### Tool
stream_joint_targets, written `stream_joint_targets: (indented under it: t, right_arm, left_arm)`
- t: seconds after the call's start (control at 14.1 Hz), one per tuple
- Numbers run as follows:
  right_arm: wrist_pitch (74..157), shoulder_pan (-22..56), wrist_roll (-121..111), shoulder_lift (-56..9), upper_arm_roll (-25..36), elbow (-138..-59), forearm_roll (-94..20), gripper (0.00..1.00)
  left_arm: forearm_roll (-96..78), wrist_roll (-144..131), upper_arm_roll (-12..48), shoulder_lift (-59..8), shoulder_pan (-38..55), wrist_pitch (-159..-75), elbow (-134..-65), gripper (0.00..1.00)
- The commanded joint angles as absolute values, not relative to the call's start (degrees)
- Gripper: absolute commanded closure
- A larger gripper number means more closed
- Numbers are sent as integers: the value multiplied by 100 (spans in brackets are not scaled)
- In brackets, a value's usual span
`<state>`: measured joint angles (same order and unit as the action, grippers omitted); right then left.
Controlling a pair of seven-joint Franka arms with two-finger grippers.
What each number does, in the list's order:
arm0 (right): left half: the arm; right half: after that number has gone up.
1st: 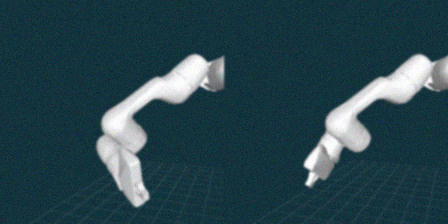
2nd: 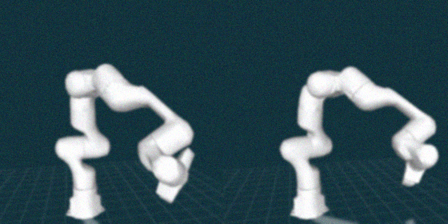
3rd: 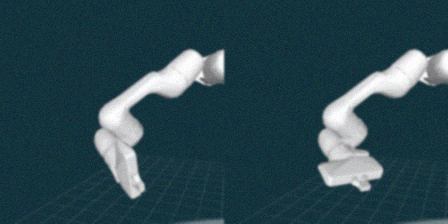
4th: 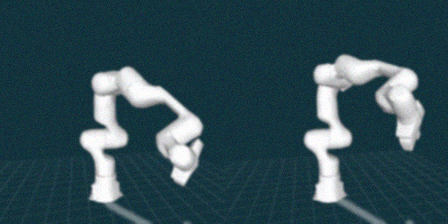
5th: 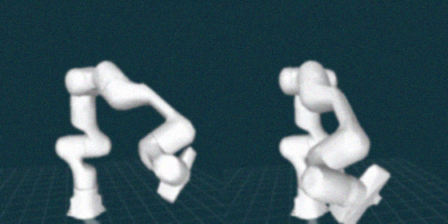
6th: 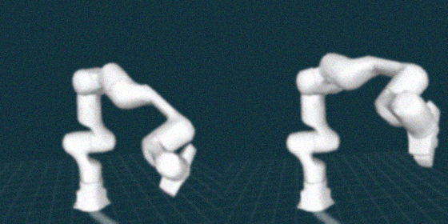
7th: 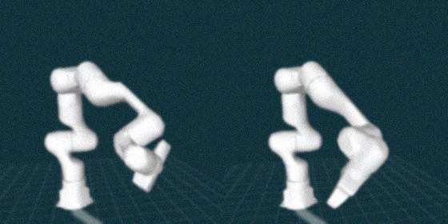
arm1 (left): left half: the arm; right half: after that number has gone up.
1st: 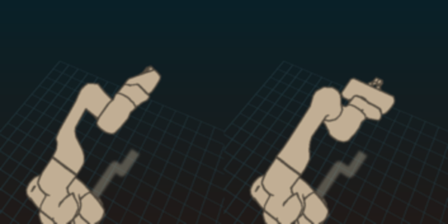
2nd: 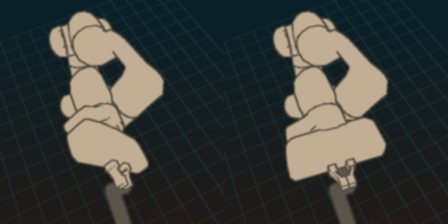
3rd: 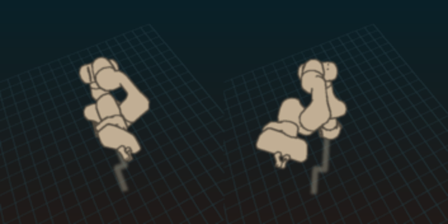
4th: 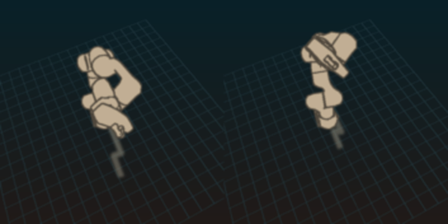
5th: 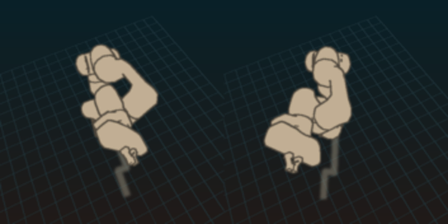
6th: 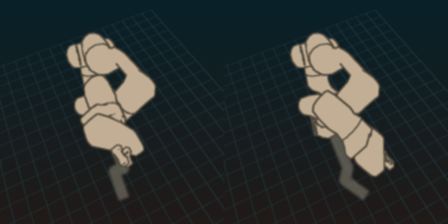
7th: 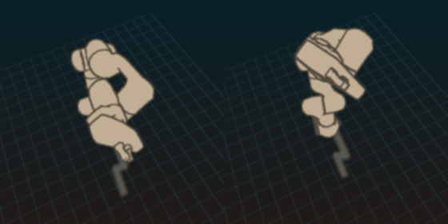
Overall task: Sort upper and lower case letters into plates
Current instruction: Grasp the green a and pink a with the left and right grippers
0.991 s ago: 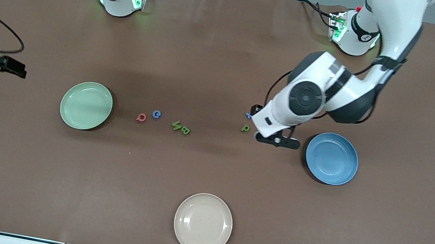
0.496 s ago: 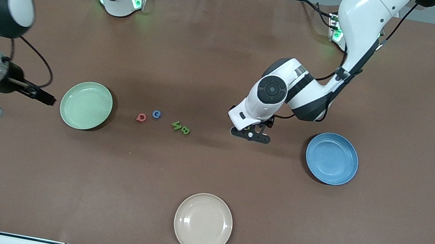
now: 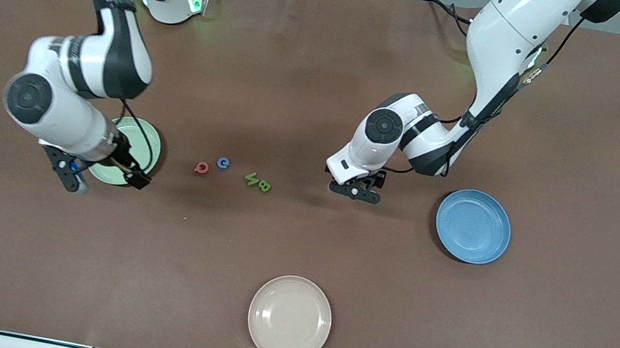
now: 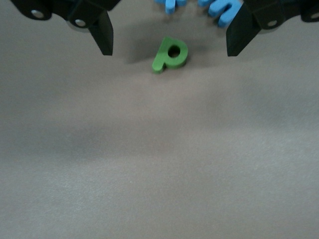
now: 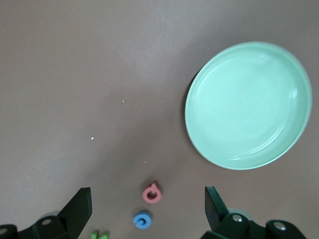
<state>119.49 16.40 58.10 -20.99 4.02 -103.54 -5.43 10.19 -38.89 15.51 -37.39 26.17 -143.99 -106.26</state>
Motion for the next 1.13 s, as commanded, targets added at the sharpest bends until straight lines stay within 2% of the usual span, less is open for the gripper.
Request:
stream_joint_targets:
  t: [0.0,0.14,0.28,0.5,0.71,1.06]
  right_arm:
    - [12732,1862,6318,-2345,439,-10695,-589,0]
    - [13357,1986,6590,-2696,439,-10854,-589,0]
    - [13736,2196,6933,-3022,439,-10881,-589,0]
    - [14044,2557,7470,-3164,448,-11064,-580,0]
    - [14501,2575,7488,-3068,448,-11609,-580,1]
    - [14432,2575,7453,-2611,439,-12093,-571,3]
  left_arm:
    - [1283,-3999,1512,-3779,2646,-14511,-10617,9]
    - [1345,-3999,1521,-3832,2628,-14511,-10600,24]
    - [1353,-3982,1529,-3832,2619,-14511,-10608,32]
    - [1354,-3955,1529,-3832,2619,-14502,-10617,36]
    - [1362,-3955,1538,-3841,2602,-14467,-10626,41]
    - [1362,-3946,1556,-3832,2602,-14301,-10626,48]
